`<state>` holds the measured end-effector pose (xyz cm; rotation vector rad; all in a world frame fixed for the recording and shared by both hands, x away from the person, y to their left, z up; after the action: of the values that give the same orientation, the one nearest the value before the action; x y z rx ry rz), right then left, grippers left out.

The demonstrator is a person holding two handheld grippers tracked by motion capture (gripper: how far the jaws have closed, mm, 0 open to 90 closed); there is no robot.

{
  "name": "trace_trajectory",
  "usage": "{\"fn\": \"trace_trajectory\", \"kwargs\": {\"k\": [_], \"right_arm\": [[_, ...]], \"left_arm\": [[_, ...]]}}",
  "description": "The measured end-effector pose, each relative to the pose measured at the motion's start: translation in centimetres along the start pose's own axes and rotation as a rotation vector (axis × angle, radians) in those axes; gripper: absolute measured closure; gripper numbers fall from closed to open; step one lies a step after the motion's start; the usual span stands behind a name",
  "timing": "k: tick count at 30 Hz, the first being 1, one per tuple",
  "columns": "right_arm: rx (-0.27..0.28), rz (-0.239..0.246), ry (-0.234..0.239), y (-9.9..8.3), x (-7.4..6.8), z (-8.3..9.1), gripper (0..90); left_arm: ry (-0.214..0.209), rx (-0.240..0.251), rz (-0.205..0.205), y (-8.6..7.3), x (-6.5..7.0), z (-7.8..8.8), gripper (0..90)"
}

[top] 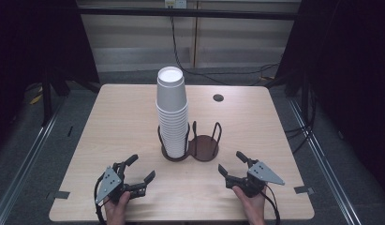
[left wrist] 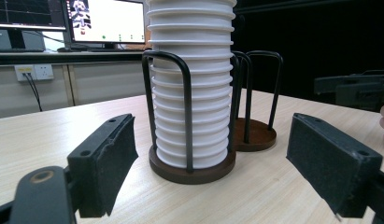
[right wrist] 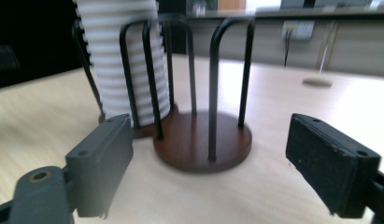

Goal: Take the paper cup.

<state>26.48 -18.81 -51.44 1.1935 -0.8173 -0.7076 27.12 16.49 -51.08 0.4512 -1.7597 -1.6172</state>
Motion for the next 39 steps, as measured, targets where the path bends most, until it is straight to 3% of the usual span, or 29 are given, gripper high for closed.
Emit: {"fn": "trace_trajectory", "kwargs": {"k": [4, 7, 9, 12, 14, 16, 19, 22, 23, 26, 39], "right_arm": [[-0.052, 0.009, 0.046, 0.5, -0.3, -0.3, 17.9], [-0.043, 0.004, 0.066, 1.0, -0.3, -0.2, 19.0], [-0.058, -0.022, 0.106, 1.5, -0.5, 0.0, 24.7], [-0.048, -0.017, 0.137, 2.1, -0.5, 0.2, 29.5], [-0.060, -0.046, 0.171, 2.5, -0.4, 0.3, 27.6], [-0.048, -0.027, 0.164, 3.1, -0.3, 0.4, 29.9], [-0.053, -0.039, 0.191, 3.8, -0.2, 0.4, 29.7], [-0.103, -0.068, 0.240, 4.2, -0.2, 0.2, 29.6], [-0.105, -0.064, 0.223, 4.4, -0.2, 0.1, 29.6], [-0.091, -0.078, 0.252, 4.9, -0.3, -0.2, 29.4], [-0.038, -0.015, 0.331, 8.9, -0.5, -1.0, 22.8]], "left_arm": [[0.000, -0.002, -0.008, 0.0, 0.0, 0.0, 15.7], [0.000, 0.000, -0.001, 0.0, 0.0, 0.0, 15.7], [-0.001, 0.000, -0.001, 0.0, 0.0, 0.0, 15.8], [0.000, 0.001, 0.001, 0.0, 0.0, 0.0, 15.8], [0.000, 0.000, 0.000, 0.0, 0.0, 0.0, 15.8], [0.000, 0.000, 0.000, 0.0, 0.0, 0.0, 15.8], [0.000, 0.000, 0.000, 0.0, 0.0, 0.0, 15.8], [0.013, 0.003, -0.006, 0.0, 0.0, 0.0, 15.8], [0.013, 0.004, -0.004, 0.0, 0.0, 0.0, 15.8], [0.013, 0.002, -0.005, 0.0, 0.0, 0.0, 15.9], [0.000, -0.002, -0.004, 0.0, 0.0, 0.0, 15.7]]}}
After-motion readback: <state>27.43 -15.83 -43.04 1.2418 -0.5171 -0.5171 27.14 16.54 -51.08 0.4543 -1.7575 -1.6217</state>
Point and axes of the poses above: each handheld gripper's, and its own axes: z roughly backward along the jaws, y roughly out of its top, x roughly to its right, the point moved 5 cm from there along -z, roughly forward along the jaws, and after that the axes turned 14 degrees about z, right-handed, at the moved point
